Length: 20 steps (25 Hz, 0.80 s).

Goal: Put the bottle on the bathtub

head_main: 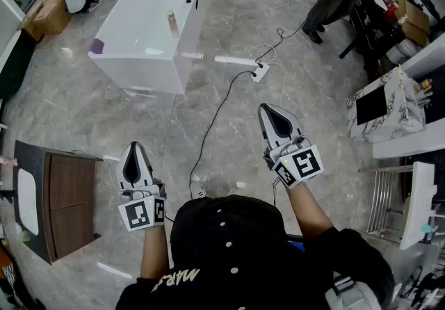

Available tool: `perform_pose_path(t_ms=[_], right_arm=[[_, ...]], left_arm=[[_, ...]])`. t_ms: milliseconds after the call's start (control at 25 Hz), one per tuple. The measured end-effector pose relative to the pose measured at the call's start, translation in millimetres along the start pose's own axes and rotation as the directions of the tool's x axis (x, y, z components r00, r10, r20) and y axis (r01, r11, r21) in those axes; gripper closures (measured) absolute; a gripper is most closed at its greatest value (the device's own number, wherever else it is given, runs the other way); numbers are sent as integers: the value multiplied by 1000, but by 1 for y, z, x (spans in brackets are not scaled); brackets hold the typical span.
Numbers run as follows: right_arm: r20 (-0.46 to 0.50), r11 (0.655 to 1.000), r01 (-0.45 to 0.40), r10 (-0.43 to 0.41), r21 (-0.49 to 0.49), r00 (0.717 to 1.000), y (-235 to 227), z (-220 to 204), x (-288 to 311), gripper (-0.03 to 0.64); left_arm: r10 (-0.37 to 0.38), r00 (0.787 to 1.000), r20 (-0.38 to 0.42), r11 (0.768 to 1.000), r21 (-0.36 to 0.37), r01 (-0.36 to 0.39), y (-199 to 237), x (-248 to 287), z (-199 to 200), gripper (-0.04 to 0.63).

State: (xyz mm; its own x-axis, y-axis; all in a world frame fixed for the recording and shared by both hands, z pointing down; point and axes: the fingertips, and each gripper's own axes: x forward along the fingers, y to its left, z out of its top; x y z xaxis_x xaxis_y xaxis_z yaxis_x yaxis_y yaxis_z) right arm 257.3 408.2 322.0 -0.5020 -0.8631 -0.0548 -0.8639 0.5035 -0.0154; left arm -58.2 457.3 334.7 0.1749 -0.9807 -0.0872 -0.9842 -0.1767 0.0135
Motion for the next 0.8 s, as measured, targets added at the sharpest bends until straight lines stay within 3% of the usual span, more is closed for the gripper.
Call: perform_pose_path(t_ms=[160, 400, 560, 720, 800], right_arm=[[8, 1000, -2, 2, 21, 1000, 1, -2, 2, 617], [126, 995, -25, 13, 93, 992, 0, 15, -6, 615], [115, 999, -35, 30, 35, 993, 9, 12, -3, 614], [92, 997, 17, -24, 71, 995, 7, 4, 7, 608], [81, 994, 17, -26, 105, 996, 10, -1, 15, 507]], left_arm=[[2, 1000, -8, 1000, 2, -2, 2, 0, -3, 584], [-1, 1000, -4, 1000, 2, 1, 3, 3, -4, 584], [-14, 1000, -1, 1000, 1, 14, 8, 7, -3, 584], [-20, 1000, 4, 1000, -4, 20, 20, 11, -2, 584], [-21, 1000, 5, 1000, -6, 21, 30, 12, -4, 584]])
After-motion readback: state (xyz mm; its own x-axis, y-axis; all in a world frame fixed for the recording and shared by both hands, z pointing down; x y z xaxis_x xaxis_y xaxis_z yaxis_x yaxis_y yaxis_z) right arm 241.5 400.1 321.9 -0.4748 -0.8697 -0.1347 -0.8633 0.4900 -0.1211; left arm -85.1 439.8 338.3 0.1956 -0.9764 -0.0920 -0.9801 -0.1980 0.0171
